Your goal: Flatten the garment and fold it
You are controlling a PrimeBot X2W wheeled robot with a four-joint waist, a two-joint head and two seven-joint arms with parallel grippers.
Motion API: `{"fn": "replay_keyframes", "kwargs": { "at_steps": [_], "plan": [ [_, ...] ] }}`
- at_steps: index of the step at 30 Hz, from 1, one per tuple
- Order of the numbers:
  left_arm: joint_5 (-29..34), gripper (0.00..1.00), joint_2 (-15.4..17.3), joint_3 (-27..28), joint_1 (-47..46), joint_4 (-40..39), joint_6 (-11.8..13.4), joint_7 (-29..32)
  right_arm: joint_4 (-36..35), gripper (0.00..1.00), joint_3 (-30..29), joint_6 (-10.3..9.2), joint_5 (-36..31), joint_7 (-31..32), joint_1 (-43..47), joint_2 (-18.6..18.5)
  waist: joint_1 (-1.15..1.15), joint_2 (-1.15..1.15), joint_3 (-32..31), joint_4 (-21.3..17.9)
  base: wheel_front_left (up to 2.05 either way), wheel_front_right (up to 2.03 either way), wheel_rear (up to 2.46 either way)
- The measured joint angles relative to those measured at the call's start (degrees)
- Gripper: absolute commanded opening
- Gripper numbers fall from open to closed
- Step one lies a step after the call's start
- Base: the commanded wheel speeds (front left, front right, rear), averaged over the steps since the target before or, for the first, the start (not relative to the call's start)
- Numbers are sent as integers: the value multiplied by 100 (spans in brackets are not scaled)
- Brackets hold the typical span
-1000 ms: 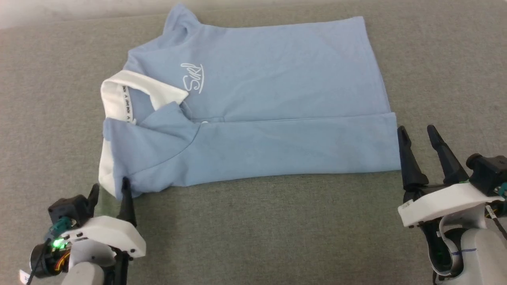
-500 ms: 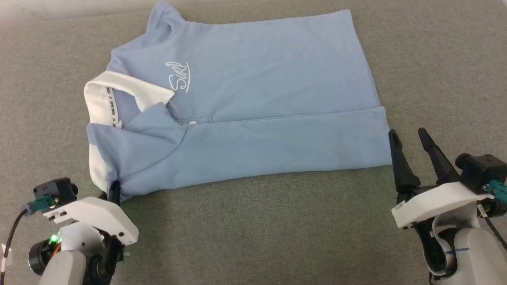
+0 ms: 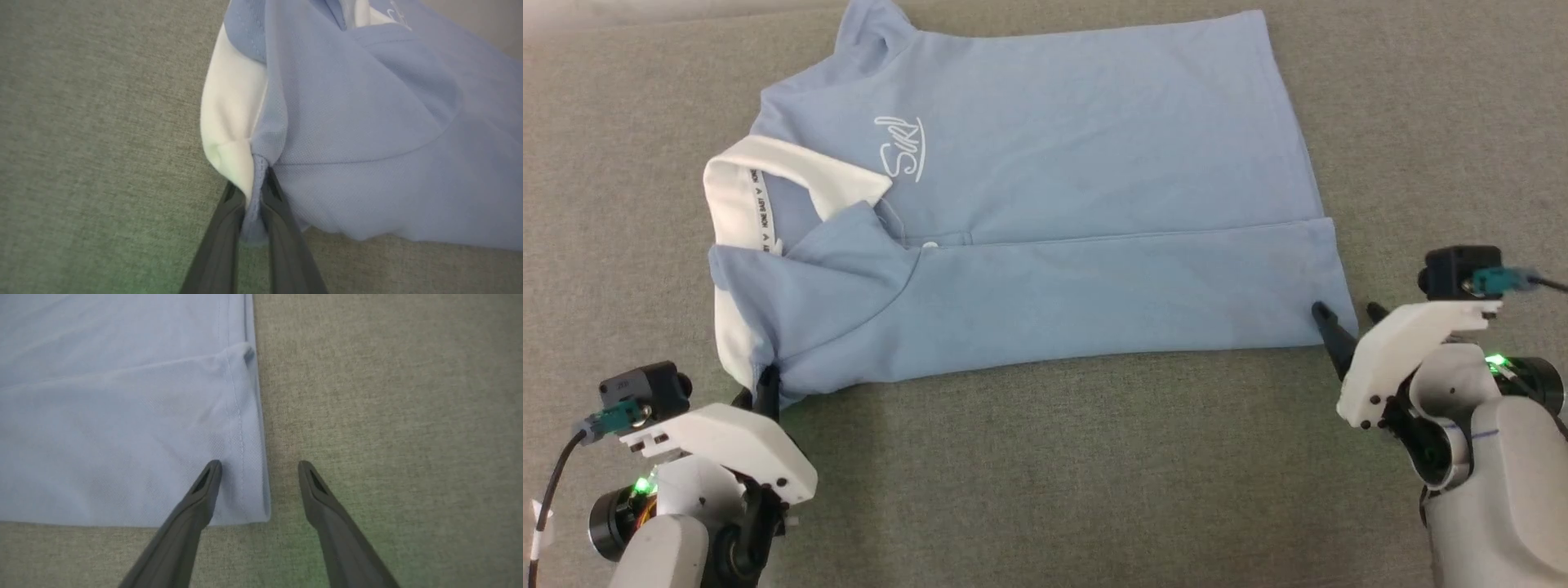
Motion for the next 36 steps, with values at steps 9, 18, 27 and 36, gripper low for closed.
{"fn": "replay_keyframes", "kwargs": {
  "at_steps": [9, 18, 27, 36],
  "plan": [
    [55, 0, -10, -92, -10, -12, -59, -179, -231, 15, -2, -4, -210, 2004, -333, -22, 0, 0, 75, 79, 0, 0, 0],
    [411, 0, -75, -164, -16, 97, -109, -988, -880, 0, -52, -4, -331, 1167, -87, 12, 1, 0, -45, 143, 0, 0, 0],
    [843, 0, 54, -293, 383, -225, 35, -1341, -1689, 0, -297, -2, -94, 404, 915, 30, -1, 0, -452, 203, 0, 0, 0],
    [894, 0, 112, -597, 1077, -467, 162, -720, -1930, 0, -604, 3, 114, 978, 2007, 35, -2, 0, -587, 252, 0, 0, 0]
  ]
}}
